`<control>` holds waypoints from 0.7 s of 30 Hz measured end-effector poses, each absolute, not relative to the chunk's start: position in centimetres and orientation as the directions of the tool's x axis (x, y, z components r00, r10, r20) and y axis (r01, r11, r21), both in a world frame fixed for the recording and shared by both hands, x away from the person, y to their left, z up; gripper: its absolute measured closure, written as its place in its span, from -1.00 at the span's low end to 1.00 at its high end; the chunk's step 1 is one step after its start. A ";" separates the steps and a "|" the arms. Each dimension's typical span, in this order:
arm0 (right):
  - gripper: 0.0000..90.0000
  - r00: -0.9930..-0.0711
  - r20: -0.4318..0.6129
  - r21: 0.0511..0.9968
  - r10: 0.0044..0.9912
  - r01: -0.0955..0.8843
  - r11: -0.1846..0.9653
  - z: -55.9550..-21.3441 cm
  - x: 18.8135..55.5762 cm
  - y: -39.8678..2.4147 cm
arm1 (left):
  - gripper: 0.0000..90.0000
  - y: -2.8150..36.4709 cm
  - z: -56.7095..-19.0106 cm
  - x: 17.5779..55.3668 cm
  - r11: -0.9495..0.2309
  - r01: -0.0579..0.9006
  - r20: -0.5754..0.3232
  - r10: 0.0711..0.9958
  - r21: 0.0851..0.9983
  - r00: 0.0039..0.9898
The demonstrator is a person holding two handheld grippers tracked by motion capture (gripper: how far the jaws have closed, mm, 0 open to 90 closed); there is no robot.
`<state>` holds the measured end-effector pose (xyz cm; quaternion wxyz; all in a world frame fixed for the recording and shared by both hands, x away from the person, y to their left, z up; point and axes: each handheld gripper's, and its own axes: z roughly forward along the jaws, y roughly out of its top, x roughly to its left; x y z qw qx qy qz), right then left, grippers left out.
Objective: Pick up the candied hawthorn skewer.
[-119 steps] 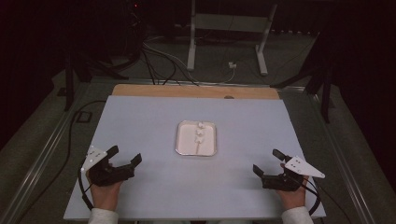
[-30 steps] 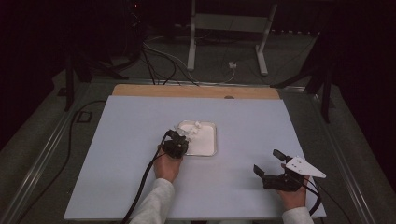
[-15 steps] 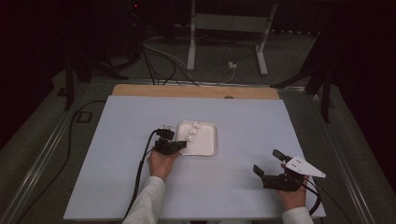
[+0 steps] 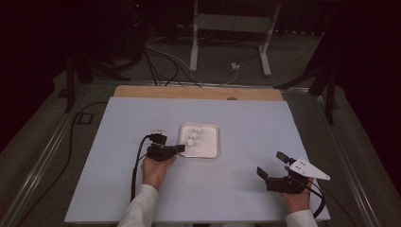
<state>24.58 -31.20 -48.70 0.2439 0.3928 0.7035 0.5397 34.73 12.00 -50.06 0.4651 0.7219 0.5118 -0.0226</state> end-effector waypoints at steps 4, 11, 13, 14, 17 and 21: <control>-0.98 -0.567 0.098 0.950 0.818 0.299 0.094 -48.7 24.6 -31.2 | 1.00 13.2 -49.2 33.8 -0.025 0.729 -0.512 0.696 0.684 0.504; -0.98 -0.551 0.156 0.946 0.820 0.323 0.038 -48.5 24.8 -31.1 | 1.00 13.9 -48.4 32.7 -0.030 0.689 -0.493 0.676 0.725 0.548; -0.98 -0.550 0.195 0.940 0.812 0.341 0.006 -48.4 25.1 -31.2 | 1.00 14.0 -48.1 32.4 -0.030 0.677 -0.487 0.671 0.735 0.559; -0.98 -0.548 0.217 0.936 0.808 0.352 -0.013 -48.3 25.3 -31.2 | 1.00 14.1 -48.0 32.3 -0.029 0.672 -0.486 0.667 0.740 0.564; -0.98 -0.551 0.244 0.933 0.798 0.359 -0.037 -47.7 25.9 -31.0 | 1.00 14.4 -47.7 32.0 -0.030 0.656 -0.476 0.663 0.754 0.578; -0.99 -0.565 0.263 0.931 0.782 0.362 -0.051 -46.8 27.1 -30.4 | 1.00 14.8 -47.6 31.7 -0.031 0.636 -0.468 0.650 0.771 0.599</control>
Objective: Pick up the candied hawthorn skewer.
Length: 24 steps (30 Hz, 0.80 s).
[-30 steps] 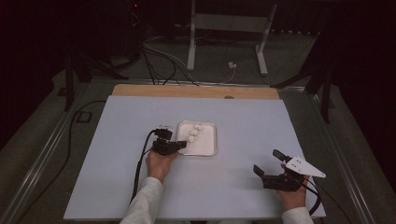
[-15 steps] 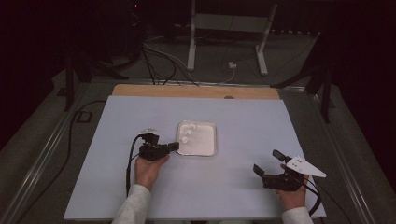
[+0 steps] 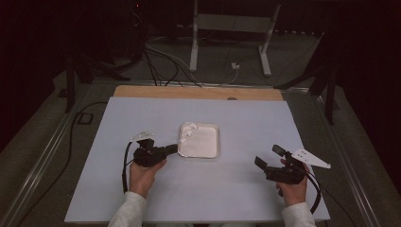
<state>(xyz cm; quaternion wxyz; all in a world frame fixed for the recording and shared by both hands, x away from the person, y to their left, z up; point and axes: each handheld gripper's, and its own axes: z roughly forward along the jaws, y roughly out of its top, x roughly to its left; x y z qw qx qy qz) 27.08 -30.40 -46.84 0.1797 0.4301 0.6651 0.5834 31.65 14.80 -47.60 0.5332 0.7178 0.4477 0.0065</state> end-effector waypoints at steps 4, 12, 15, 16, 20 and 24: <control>-0.98 -0.574 0.277 0.922 0.771 0.384 -0.046 -46.4 28.2 -29.5 | 1.00 14.9 -47.6 31.5 -0.040 0.618 -0.455 0.639 0.785 0.620; -0.99 -0.587 0.294 0.911 0.754 0.412 -0.034 -45.4 30.2 -27.7 | 1.00 15.0 -47.6 31.1 -0.044 0.593 -0.444 0.618 0.804 0.649; -0.99 -0.597 0.295 0.909 0.746 0.415 -0.028 -44.5 31.0 -26.8 | 1.00 15.0 -47.5 30.9 -0.044 0.584 -0.438 0.617 0.811 0.654; -0.99 -0.598 0.298 0.908 0.744 0.418 -0.027 -44.2 31.2 -26.5 | 1.00 15.1 -47.5 30.9 -0.041 0.581 -0.437 0.615 0.813 0.656; -0.99 -0.613 0.308 0.905 0.728 0.424 -0.026 -42.6 32.6 -25.3 | 1.00 15.3 -47.5 30.7 -0.035 0.570 -0.435 0.608 0.821 0.664; -0.99 -0.630 0.334 0.897 0.702 0.442 -0.030 -41.3 34.1 -23.8 | 1.00 15.2 -47.5 30.7 -0.035 0.563 -0.432 0.601 0.826 0.672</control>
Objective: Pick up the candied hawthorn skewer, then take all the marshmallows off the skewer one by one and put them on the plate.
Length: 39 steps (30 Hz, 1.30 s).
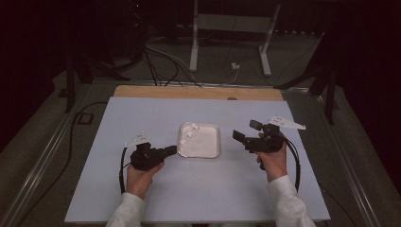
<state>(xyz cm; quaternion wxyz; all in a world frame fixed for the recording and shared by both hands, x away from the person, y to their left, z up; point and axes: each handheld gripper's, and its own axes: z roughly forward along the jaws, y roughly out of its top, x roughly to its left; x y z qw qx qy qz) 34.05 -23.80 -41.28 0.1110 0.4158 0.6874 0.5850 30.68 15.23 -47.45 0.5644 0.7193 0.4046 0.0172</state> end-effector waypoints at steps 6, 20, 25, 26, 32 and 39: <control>-0.99 -0.639 0.346 0.887 0.687 0.461 -0.017 -40.1 35.7 -21.4 | 1.00 15.1 -47.4 30.5 -0.042 0.552 -0.423 0.594 0.833 0.684; -0.99 -0.662 0.401 0.855 0.633 0.519 0.001 -41.0 38.4 -17.3 | 1.00 15.0 -47.3 30.4 -0.042 0.543 -0.423 0.577 0.839 0.699; -0.98 -0.651 0.442 0.824 0.617 0.567 0.008 -41.7 39.0 -16.7 | 1.00 15.0 -47.2 30.3 -0.040 0.541 -0.424 0.575 0.840 0.700; -0.98 -0.650 0.453 0.816 0.610 0.577 0.010 -41.9 39.1 -16.6 | 1.00 15.0 -47.2 30.3 -0.040 0.540 -0.423 0.574 0.841 0.701; -0.86 -0.656 0.488 0.781 0.575 0.623 0.047 -42.7 39.3 -15.9 | 1.00 14.8 -47.1 30.3 -0.037 0.538 -0.424 0.570 0.842 0.703; -0.47 -0.643 0.558 0.728 0.525 0.683 0.064 -43.6 39.6 -15.1 | 1.00 14.6 -47.0 30.3 -0.033 0.534 -0.426 0.561 0.845 0.709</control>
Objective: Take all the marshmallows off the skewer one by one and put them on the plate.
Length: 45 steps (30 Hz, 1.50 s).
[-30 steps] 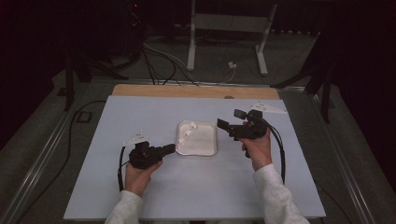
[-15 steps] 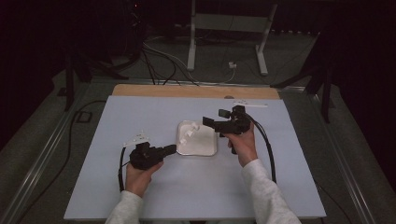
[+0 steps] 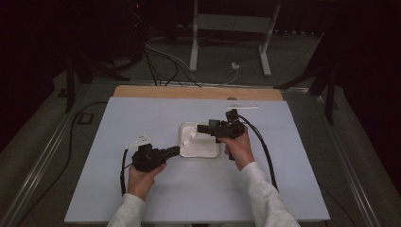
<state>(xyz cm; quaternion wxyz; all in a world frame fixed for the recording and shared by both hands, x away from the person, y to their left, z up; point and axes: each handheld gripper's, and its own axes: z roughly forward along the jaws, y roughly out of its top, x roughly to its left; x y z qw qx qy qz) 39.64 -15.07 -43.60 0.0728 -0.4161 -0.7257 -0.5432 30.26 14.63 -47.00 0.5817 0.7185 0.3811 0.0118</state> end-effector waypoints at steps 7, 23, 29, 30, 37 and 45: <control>0.12 -0.588 0.659 0.660 0.469 0.751 0.015 -44.3 40.0 -14.7 | 1.00 14.4 -47.0 30.2 -0.033 0.535 -0.429 0.559 0.844 0.710; 0.68 -0.551 0.700 0.616 0.454 0.788 0.006 -44.2 39.7 -14.6 | 0.98 13.8 -47.4 30.4 -0.075 0.550 -0.423 0.555 0.832 0.716; 0.70 -0.556 0.703 0.619 0.443 0.785 0.003 -44.2 39.6 -14.2 | 0.90 13.5 -47.7 30.6 -0.105 0.570 -0.425 0.561 0.815 0.710; 0.70 -0.556 0.703 0.620 0.443 0.785 0.001 -44.2 39.5 -14.2 | 0.88 13.4 -47.8 30.6 -0.109 0.574 -0.427 0.560 0.812 0.710; 0.72 -0.558 0.705 0.622 0.439 0.783 -0.003 -44.2 39.5 -14.0 | 0.96 13.0 -48.2 30.7 -0.155 0.590 -0.423 0.558 0.792 0.714; 0.73 -0.563 0.694 0.620 0.449 0.784 0.024 -44.2 39.5 -14.2 | 1.00 12.7 -48.3 30.7 -0.192 0.602 -0.416 0.561 0.775 0.716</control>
